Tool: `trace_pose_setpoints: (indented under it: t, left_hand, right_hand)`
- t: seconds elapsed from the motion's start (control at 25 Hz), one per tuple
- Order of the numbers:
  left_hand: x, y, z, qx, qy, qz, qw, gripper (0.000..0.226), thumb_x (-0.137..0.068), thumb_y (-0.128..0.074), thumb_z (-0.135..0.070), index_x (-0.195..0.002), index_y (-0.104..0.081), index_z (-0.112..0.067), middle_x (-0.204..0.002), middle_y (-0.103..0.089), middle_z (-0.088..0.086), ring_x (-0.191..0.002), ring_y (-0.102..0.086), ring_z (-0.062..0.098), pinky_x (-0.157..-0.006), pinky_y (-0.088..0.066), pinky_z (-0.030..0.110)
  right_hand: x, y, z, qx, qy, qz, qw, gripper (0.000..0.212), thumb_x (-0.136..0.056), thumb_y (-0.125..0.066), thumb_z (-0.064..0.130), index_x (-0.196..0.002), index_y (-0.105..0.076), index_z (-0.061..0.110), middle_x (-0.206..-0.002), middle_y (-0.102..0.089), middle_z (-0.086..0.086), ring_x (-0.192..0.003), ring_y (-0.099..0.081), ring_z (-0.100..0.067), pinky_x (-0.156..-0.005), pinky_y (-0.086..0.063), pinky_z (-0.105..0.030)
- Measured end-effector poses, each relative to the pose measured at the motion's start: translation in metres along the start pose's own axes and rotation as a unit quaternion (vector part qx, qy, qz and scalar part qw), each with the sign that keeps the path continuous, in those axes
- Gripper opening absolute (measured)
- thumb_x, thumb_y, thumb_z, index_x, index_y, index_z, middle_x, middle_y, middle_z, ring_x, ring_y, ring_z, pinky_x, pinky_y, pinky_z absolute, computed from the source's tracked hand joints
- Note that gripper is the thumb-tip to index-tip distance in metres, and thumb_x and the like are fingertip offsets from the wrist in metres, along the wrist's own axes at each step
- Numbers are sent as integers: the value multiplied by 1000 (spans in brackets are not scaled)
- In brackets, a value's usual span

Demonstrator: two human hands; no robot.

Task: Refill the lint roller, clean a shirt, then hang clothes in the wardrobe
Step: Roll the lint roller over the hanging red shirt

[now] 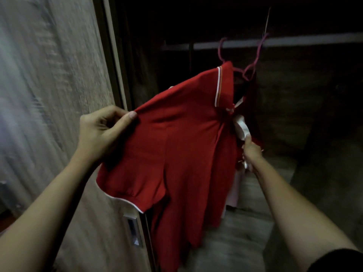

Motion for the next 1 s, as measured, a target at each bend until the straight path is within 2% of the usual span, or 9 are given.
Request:
trace_pose_setpoints:
  t: [0.04,0.12,0.24,0.4,0.48,0.68,0.76,0.88,1.0]
  left_hand:
    - [0,0,1,0,4,-4,1000,9,-84,-64,-38,-75,-64,-35,-68,-66,-27,-57,-55,-6,-56,-45,17]
    - [0,0,2,-3,11,-10,1000,10,-84,-64,-39,-75,-64,-35,-67,-65,-26,-57,-54,-2,-55,-45,23]
    - [1,0,1,-3,12,-18,1000,8,-84,-64,-39,-77,-64,-36,-66,-66,-23,-59,-54,3,-56,-47,31]
    - [1,1,1,-6,11,-17,1000,9,-84,-63,-41,-78,-64,-34,-65,-66,-18,-61,-57,10,-57,-48,37]
    - [1,1,0,-8,13,-15,1000,10,-84,-63,-42,-77,-65,-35,-67,-66,-25,-62,-57,9,-57,-48,36]
    - [2,-1,-1,-15,4,-3,1000,9,-85,-63,-40,-77,-64,-37,-69,-66,-26,-60,-55,-1,-58,-48,31]
    - [2,-1,-1,-18,3,-6,1000,8,-85,-62,-40,-78,-64,-36,-66,-67,-15,-62,-57,5,-57,-48,33]
    - [3,-1,1,-17,11,-16,1000,8,-86,-62,-38,-80,-64,-33,-70,-67,6,-65,-59,17,-59,-50,39]
    - [1,0,0,-6,21,-17,1000,9,-85,-63,-40,-79,-65,-33,-68,-68,-14,-66,-60,15,-61,-50,39]
  right_hand:
    - [18,-7,-6,-40,-25,18,999,55,-95,-28,53,-65,-50,13,-53,-47,-8,-42,-52,-17,-45,-36,-25]
    - [67,-24,-23,-116,-78,60,988,51,-92,-32,58,-62,-42,18,-40,-33,1,-25,-31,-10,-37,-26,-16]
    - [152,-50,-54,-158,-123,131,971,52,-90,-32,62,-60,-40,20,-33,-31,7,-25,-28,-9,-34,-23,-13]
    - [229,-83,-81,-170,-156,205,951,47,-93,-34,55,-65,-43,18,-34,-30,9,-26,-27,-7,-33,-19,-14]
    - [211,-83,-83,-161,-150,195,956,50,-91,-34,59,-63,-42,19,-34,-27,8,-25,-25,-7,-34,-19,-11]
    - [102,-34,-67,-162,-179,51,969,53,-90,-29,63,-62,-37,19,-34,-26,7,-22,-24,-5,-33,-24,-8]
    - [106,-36,-78,-185,-202,70,959,53,-89,-31,65,-65,-39,19,-38,-27,6,-24,-26,-6,-34,-25,-10]
    - [189,-72,-109,-201,-243,150,937,54,-80,-40,72,-61,-41,21,-39,-31,6,-30,-30,-10,-40,-25,-14]
    - [227,-96,-148,-168,-263,173,934,51,-90,-37,60,-61,-40,18,-33,-25,7,-24,-24,-8,-35,-20,-9]
Point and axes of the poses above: each hand's wrist, its own x-axis away from the middle knuckle, its own y-axis out of the back of the hand, z = x × y, the point moved 4 cm from there along -x, towards the middle knuckle
